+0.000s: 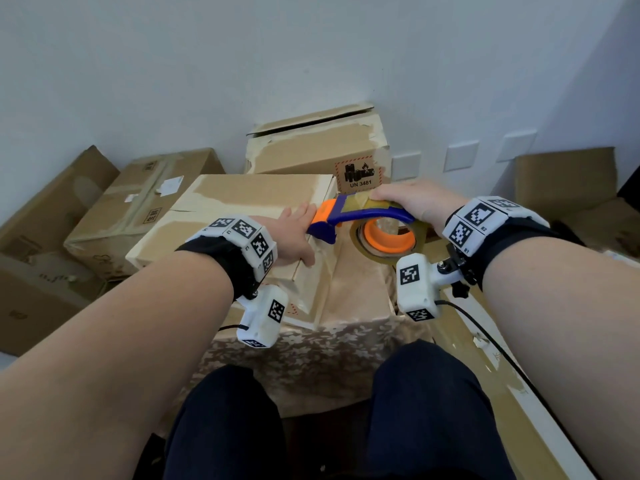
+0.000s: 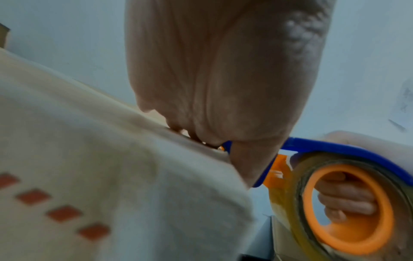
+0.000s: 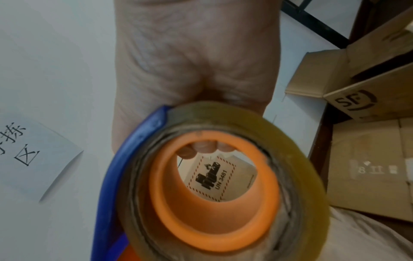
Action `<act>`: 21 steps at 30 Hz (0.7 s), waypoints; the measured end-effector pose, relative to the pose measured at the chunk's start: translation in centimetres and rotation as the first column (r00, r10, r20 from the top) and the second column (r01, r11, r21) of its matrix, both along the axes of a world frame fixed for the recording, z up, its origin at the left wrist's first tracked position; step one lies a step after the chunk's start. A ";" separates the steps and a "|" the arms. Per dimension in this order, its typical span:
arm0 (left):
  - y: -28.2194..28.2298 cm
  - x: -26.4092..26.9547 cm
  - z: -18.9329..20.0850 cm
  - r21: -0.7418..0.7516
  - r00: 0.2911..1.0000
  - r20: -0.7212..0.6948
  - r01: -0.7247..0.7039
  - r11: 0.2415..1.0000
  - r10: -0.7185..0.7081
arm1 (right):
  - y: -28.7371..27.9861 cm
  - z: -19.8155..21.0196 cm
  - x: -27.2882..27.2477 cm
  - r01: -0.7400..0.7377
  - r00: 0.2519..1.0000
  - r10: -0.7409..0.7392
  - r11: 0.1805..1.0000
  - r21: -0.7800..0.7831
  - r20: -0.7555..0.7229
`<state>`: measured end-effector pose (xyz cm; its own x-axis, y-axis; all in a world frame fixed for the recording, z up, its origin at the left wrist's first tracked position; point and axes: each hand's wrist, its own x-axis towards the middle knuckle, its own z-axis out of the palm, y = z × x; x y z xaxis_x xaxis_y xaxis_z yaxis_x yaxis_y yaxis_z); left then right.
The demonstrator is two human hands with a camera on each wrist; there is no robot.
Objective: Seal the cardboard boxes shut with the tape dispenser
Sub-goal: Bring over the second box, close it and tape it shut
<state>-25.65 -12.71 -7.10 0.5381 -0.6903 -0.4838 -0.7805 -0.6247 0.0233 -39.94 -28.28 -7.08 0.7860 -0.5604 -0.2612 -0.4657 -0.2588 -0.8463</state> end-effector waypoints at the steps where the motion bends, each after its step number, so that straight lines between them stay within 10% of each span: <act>1: 0.3 0.0 0.0 0.001 1.000 -0.005 -0.005 1.000 0.005 | 0.3 -0.3 -0.1 0.015 1.000 -0.015 1.000 0.025 0.008; 21: 3.4 -2.0 -0.9 0.036 0.991 0.131 -0.044 0.998 0.039 | 5.1 -5.1 -4.8 0.069 0.951 -0.142 0.963 0.259 0.275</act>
<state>-27.64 -9.36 -7.97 0.6256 -0.6482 -0.4342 -0.7489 -0.6548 -0.1016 -44.73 -23.13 -12.20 0.7873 -0.5923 -0.1711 -0.2059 0.0089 -0.9785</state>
